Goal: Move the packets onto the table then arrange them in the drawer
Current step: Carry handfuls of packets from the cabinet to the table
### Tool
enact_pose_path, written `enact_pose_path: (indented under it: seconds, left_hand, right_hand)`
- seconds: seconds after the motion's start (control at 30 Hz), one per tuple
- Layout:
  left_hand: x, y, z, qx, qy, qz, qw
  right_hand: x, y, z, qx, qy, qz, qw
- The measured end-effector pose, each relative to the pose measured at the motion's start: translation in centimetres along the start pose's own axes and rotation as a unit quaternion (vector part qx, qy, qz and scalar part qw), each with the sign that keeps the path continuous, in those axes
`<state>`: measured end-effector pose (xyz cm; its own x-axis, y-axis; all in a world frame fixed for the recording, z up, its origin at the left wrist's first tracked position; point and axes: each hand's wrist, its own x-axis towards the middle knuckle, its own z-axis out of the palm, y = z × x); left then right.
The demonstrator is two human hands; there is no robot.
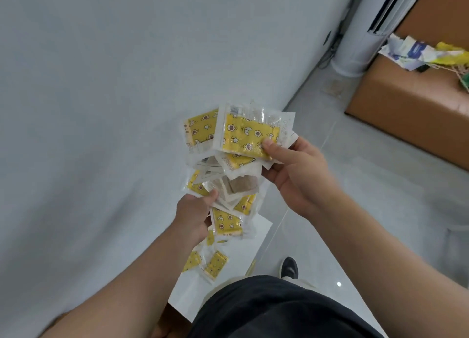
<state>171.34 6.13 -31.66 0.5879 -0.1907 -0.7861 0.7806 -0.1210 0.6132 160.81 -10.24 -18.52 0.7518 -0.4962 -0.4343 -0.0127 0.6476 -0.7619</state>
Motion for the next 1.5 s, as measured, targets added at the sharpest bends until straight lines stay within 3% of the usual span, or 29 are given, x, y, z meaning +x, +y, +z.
enact_pose_path:
  seconds: [0.3, 0.73, 1.13, 1.5]
  left_hand:
    - [-4.0, 2.9, 7.9, 0.067, -0.217, 0.081, 0.97]
    - [-13.7, -1.4, 25.7, 0.157, -0.361, 0.079, 0.916]
    - [-28.6, -16.5, 45.4, 0.198, -0.439, 0.082, 0.873]
    - [-35.2, -30.0, 63.1, 0.318, -0.469, 0.065, 0.822]
  right_hand:
    - [-4.2, -5.1, -5.8, 0.014, 0.113, -0.114, 0.987]
    - [-16.4, -12.8, -21.9, 0.081, 0.258, -0.256, 0.928]
    - [-31.3, -18.4, -43.9, 0.109, 0.384, -0.302, 0.865]
    - [-37.8, -19.9, -61.6, 0.191, 0.531, -0.294, 0.772]
